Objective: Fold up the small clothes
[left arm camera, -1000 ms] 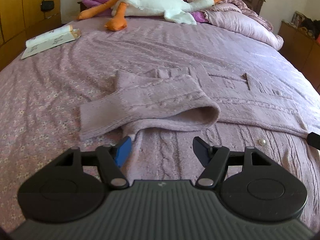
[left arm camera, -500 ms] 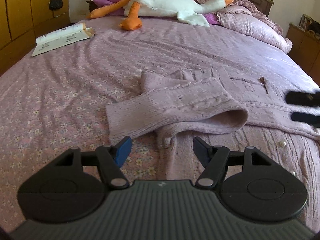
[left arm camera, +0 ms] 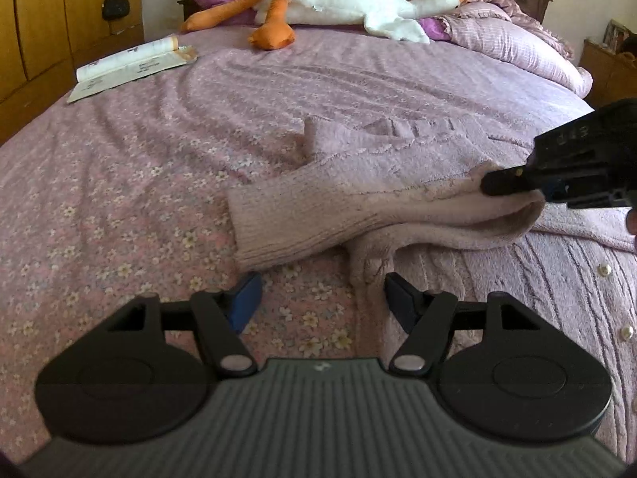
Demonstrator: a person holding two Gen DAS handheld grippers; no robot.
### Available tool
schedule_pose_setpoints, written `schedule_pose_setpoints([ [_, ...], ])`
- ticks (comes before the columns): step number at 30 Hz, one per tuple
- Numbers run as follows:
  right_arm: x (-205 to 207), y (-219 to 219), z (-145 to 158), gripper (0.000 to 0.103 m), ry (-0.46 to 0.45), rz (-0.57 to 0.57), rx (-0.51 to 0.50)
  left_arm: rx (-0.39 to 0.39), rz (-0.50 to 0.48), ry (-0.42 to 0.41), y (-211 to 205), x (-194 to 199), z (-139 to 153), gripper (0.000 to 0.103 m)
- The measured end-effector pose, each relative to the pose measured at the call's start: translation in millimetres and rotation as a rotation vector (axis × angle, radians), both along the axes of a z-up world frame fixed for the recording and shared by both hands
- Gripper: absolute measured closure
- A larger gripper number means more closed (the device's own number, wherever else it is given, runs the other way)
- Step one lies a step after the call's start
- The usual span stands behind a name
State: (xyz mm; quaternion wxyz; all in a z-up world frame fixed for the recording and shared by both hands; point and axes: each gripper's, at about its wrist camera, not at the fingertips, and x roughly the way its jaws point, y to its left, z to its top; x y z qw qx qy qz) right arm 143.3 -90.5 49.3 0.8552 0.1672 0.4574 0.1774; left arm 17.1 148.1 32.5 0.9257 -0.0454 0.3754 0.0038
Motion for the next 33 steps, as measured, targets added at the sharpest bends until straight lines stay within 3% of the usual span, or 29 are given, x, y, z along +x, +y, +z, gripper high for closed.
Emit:
schedule_pose_setpoints([
  [5, -17.3, -10.2, 19.3, 0.09, -0.117, -0.04, -0.044, -0.023, -0.014, -0.012, 4.9, -1.7, -1.6, 0.033],
  [8, -13.9, -17.2, 10.2, 0.091, -0.079, -0.081, -0.103, -0.025, -0.019, -0.005, 6.2, -3.9, 2.7, 0.034],
  [11, -13.7, -25.6, 2.5, 0.089, -0.032, -0.107, -0.078, -0.018, -0.02, -0.01, 10.3, -10.3, 10.9, 0.034],
  [14, -26.5, -22.0, 12.9, 0.078, -0.088, -0.095, -0.112, -0.02, -0.017, -0.029, 19.9, -20.2, 20.7, 0.034],
  [16, -40.6, -15.0, 25.4, 0.057, -0.151, -0.081, -0.142, -0.028, 0.008, -0.041, 28.6, -27.2, 26.8, 0.034],
  [19, -72.0, -1.8, 43.4, 0.035, -0.286, -0.014, -0.139, -0.03, 0.045, -0.06, 41.7, -40.1, 34.1, 0.034],
  [27, -101.7, 72.6, 48.9, 0.03, -0.383, 0.197, -0.18, -0.042, 0.151, -0.045, 74.3, -60.0, 34.1, 0.034],
  [33, -102.6, 139.2, 39.0, 0.029, -0.389, 0.381, -0.175, -0.049, 0.224, -0.059, 88.8, -74.0, 33.7, 0.034],
])
